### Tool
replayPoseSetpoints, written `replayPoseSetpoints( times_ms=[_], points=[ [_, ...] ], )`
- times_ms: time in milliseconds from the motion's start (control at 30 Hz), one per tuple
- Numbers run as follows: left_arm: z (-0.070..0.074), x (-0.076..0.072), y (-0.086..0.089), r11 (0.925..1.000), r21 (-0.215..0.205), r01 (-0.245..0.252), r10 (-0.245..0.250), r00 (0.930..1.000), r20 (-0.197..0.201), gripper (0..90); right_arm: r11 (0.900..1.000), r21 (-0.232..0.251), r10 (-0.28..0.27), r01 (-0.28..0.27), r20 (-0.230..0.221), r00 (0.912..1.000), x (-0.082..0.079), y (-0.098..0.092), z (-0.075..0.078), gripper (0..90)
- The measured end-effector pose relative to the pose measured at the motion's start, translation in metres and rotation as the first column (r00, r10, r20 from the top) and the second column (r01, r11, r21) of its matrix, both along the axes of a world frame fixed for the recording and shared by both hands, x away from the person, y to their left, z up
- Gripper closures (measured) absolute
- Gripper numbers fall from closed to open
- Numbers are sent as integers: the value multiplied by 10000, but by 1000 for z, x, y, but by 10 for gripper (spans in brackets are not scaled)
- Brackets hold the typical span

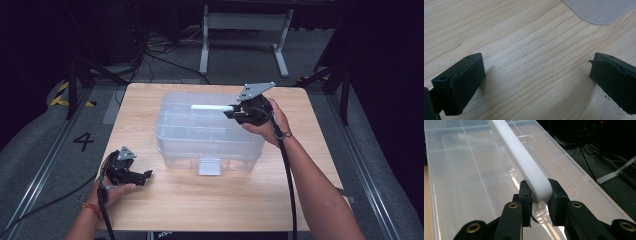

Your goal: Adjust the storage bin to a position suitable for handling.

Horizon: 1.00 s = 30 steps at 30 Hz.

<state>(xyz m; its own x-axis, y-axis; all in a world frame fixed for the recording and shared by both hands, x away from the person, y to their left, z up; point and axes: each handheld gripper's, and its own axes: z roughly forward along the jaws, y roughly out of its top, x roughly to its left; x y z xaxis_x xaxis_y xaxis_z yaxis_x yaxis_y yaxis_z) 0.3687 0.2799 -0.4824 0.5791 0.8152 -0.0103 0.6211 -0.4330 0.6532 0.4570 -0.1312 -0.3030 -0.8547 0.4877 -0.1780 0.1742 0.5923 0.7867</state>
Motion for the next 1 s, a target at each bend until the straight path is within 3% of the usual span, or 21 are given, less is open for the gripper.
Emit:
replayPoseSetpoints(
  times_ms=[433,633,700,767,800,900,1000],
  points=[
    [0,-1,0,10000,-32,-30,30,10000,55,19,9998,-214,41,-45,-187,9998,5,2,4,754],
    [3,-4,3,9998,-164,-145,147,9998,119,153,9998,-219,-9,0,-428,9991,7,2,7,754],
    [5,-5,5,9989,-457,-94,94,10000,-1,196,9998,-178,-62,54,-454,9990,9,3,8,753],
    [7,-7,6,9983,-573,60,-54,9999,106,292,9999,-73,-105,101,-545,9985,11,2,10,753],
    [9,-8,5,9990,-425,124,-117,9998,186,291,9999,-67,-134,130,-578,9982,11,2,11,752],
    [19,-14,2,9990,-285,336,-310,9958,863,334,9999,-66,-142,138,-641,9978,14,2,13,751],
    [34,-19,0,9977,-631,234,-140,9891,1466,358,9999,-85,-135,129,-726,9973,16,2,15,750]
  ],
)
